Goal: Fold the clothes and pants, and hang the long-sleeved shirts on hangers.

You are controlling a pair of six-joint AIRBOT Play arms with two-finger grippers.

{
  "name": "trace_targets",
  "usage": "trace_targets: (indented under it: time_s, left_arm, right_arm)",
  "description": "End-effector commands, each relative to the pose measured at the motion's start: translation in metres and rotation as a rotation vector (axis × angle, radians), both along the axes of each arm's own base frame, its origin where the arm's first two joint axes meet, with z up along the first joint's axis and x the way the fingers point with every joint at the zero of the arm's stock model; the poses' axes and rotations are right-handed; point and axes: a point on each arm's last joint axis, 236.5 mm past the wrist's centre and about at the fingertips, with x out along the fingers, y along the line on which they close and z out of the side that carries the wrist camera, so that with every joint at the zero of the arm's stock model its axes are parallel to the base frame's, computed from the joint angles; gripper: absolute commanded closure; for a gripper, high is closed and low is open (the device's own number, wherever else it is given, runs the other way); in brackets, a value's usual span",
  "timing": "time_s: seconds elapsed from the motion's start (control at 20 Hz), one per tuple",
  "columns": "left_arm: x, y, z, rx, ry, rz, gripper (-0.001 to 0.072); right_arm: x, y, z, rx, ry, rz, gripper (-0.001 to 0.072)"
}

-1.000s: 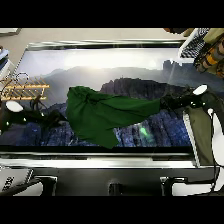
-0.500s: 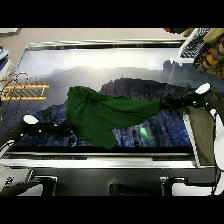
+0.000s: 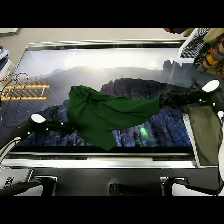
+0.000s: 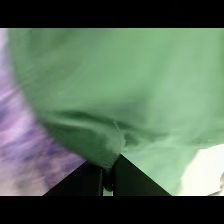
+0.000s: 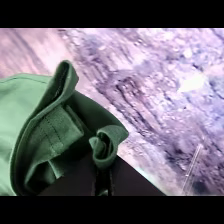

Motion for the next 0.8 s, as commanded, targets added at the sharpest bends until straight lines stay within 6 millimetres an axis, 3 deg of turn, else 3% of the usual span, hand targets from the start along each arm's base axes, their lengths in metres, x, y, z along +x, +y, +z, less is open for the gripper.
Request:
trace_targets:
  time_s: [0.0, 0.05, 0.15, 0.3, 0.45, 0.55, 0.65, 0.75]
  left_arm:
    - [0.038, -0.01, 0.06, -0.055, -0.174, -0.062, 0.0692]
    - [0.054, -0.006, 0.091, -0.058, -0.247, -0.07, 0.0692]
    - [0.084, 0.011, 0.174, -0.05, -0.444, -0.073, 0.0692]
    - [0.093, 0.043, 0.32, -0.003, -0.772, -0.05, 0.0692]
    - [0.054, 0.066, 0.447, 0.088, -1.077, -0.022, 0.0691]
    - [0.014, 0.071, 0.508, 0.152, -1.245, 0.004, 0.0691]
    - [-0.027, 0.068, 0.546, 0.2, -1.363, 0.021, 0.0691]
    - [-0.061, 0.063, 0.565, 0.235, -1.439, 0.028, 0.0691]
  right_arm:
    - [0.002, -0.005, 0.032, -0.03, -0.077, -0.027, 0.068]
    - [0.003, -0.016, 0.047, -0.067, -0.089, -0.081, 0.068]
    - [0.006, -0.04, 0.086, -0.162, -0.153, -0.154, 0.068]
    - [-0.002, -0.048, 0.162, -0.238, -0.291, -0.149, 0.0679]
    - [-0.035, -0.028, 0.251, -0.275, -0.501, -0.05, 0.0679]
    - [-0.074, -0.011, 0.304, -0.294, -0.644, -0.016, 0.0679]
    - [-0.12, 0.009, 0.35, -0.293, -0.796, 0.008, 0.0679]
    - [-0.163, 0.022, 0.387, -0.306, -0.935, -0.001, 0.0679]
